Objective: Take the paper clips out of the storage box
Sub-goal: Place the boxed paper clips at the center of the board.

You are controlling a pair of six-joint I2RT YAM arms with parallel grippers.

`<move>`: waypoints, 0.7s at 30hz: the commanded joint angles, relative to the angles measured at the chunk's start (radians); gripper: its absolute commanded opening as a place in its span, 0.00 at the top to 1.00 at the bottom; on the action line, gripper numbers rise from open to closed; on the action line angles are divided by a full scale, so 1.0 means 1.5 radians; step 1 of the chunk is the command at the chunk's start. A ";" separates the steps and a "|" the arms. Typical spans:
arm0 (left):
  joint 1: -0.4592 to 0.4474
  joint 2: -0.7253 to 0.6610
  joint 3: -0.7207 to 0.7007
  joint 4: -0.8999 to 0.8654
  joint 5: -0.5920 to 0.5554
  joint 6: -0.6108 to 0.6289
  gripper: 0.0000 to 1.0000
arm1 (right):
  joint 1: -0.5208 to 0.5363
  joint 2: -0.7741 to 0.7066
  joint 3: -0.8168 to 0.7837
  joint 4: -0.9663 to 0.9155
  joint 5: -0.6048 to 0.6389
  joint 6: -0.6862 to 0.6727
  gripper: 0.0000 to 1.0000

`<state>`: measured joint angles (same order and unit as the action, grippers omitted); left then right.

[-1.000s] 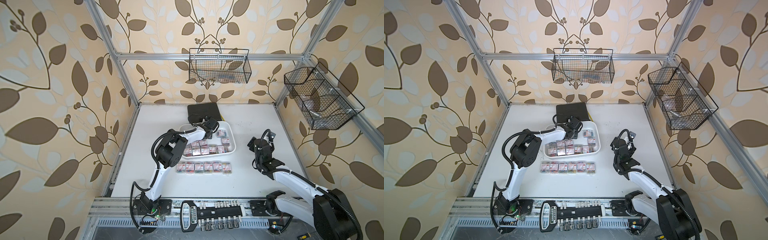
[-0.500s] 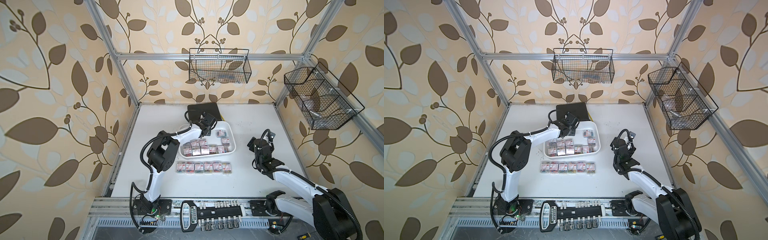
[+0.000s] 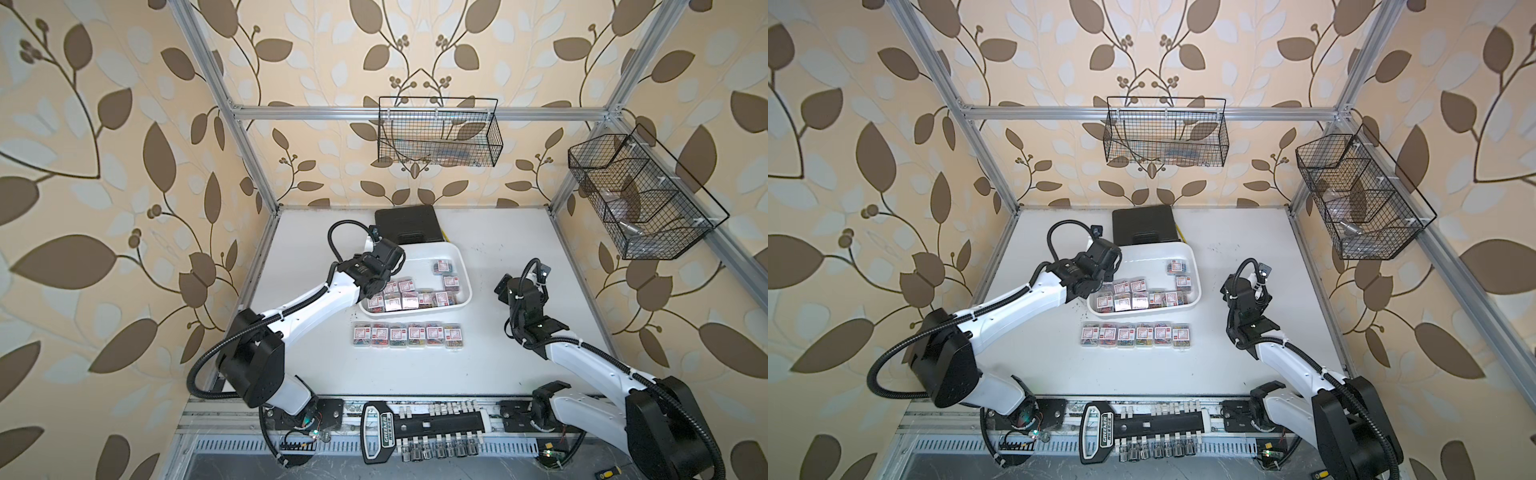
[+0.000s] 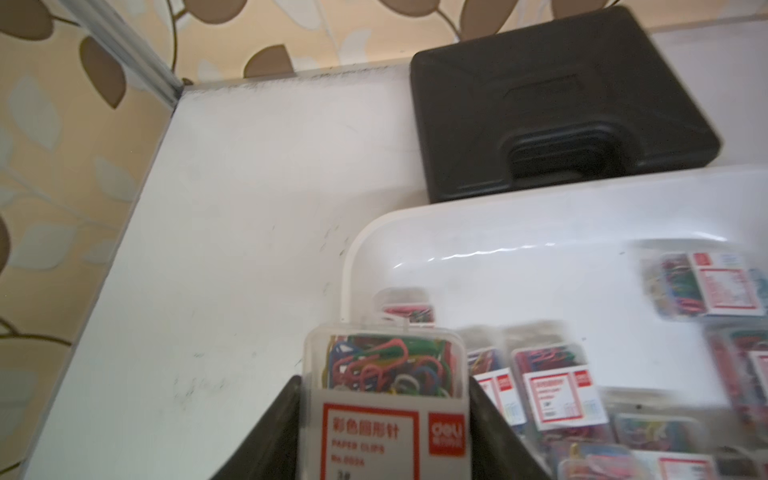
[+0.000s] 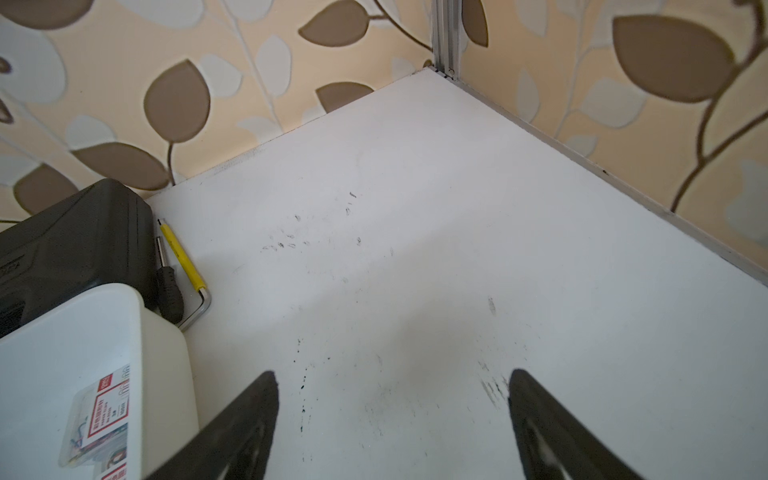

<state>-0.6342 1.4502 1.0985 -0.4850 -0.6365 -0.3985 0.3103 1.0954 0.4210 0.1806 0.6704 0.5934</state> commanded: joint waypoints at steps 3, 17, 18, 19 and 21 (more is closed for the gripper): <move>0.011 -0.110 -0.093 -0.094 -0.100 -0.109 0.64 | 0.002 0.001 0.016 -0.003 0.012 -0.006 0.13; 0.013 -0.135 -0.187 -0.212 -0.100 -0.331 0.71 | 0.004 -0.006 0.010 0.000 0.012 -0.008 0.13; 0.012 -0.138 -0.196 -0.211 -0.092 -0.355 0.70 | 0.004 -0.007 0.009 0.000 0.012 -0.008 0.13; 0.012 -0.138 -0.209 -0.201 -0.080 -0.369 0.70 | 0.004 -0.008 0.009 0.000 0.012 -0.008 0.13; 0.012 -0.134 -0.236 -0.180 -0.049 -0.391 0.70 | 0.004 -0.009 0.008 0.000 0.010 -0.009 0.13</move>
<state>-0.6201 1.2484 0.7830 -0.7288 -0.7124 -0.8619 0.3107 1.0950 0.4210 0.1806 0.6704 0.5930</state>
